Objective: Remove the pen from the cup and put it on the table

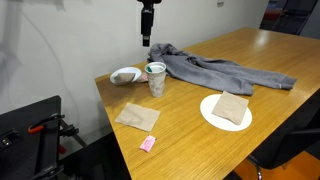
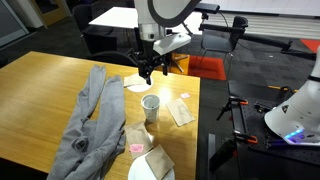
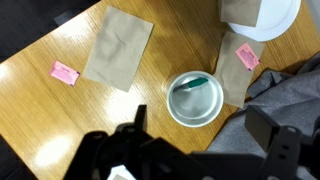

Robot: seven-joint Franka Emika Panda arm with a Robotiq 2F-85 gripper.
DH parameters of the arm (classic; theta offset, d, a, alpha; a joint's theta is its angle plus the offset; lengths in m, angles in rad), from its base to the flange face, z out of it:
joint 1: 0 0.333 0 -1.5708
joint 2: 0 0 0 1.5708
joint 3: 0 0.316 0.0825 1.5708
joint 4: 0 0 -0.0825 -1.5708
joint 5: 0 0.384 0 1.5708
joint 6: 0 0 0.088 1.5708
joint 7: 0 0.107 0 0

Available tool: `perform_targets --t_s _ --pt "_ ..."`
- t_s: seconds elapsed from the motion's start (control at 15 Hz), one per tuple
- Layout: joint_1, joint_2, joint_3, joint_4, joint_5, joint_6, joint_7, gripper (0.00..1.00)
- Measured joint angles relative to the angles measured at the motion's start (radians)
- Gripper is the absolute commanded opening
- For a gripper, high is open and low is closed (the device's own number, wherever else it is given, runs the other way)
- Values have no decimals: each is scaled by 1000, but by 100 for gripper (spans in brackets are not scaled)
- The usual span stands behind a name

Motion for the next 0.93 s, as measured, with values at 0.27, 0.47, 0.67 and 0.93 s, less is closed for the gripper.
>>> perform_targets --t_s 0.27,0.47,0.67,0.93 --pt "0 1 0 0 0 0 0 100" --pt "-1 8 -6 0 8 0 4 100" --pt "-5 23 -16 0 54 2 38 100" --pt "-8 46 -19 0 89 24 124 100"
